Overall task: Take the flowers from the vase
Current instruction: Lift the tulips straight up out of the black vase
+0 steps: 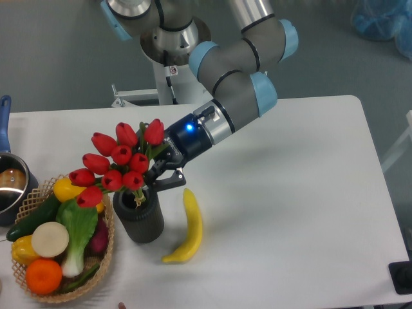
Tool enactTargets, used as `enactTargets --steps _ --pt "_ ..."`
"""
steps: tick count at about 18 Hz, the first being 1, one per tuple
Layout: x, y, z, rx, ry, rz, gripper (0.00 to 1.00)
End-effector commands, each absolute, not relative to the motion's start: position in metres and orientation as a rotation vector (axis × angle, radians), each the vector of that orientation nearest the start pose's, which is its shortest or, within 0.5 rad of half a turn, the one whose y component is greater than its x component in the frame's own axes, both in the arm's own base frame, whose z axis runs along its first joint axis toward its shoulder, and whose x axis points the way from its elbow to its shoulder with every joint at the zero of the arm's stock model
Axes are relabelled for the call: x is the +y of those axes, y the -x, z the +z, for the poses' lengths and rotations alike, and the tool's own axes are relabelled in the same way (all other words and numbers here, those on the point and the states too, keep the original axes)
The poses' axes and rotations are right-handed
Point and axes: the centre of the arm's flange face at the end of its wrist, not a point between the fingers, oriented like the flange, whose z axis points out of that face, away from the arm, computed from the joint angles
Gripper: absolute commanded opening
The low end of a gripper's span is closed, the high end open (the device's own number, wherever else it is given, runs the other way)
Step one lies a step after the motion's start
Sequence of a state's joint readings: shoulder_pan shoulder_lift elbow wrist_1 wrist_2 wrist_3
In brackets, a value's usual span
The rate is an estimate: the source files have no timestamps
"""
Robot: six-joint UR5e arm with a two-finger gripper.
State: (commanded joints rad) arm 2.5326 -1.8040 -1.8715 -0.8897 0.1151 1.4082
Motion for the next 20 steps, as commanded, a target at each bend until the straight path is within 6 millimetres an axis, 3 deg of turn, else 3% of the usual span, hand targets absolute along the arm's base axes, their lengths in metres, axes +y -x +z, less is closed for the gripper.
enactTargets --steps 9,17,20 --pt "0.499 0.302 0.436 0.453 1.64 -0.478 0.48" --pt "0.496 0.3 0.465 0.448 1.633 -0.473 0.48" --pt "0.497 0.298 0.488 0.453 1.606 -0.479 0.48"
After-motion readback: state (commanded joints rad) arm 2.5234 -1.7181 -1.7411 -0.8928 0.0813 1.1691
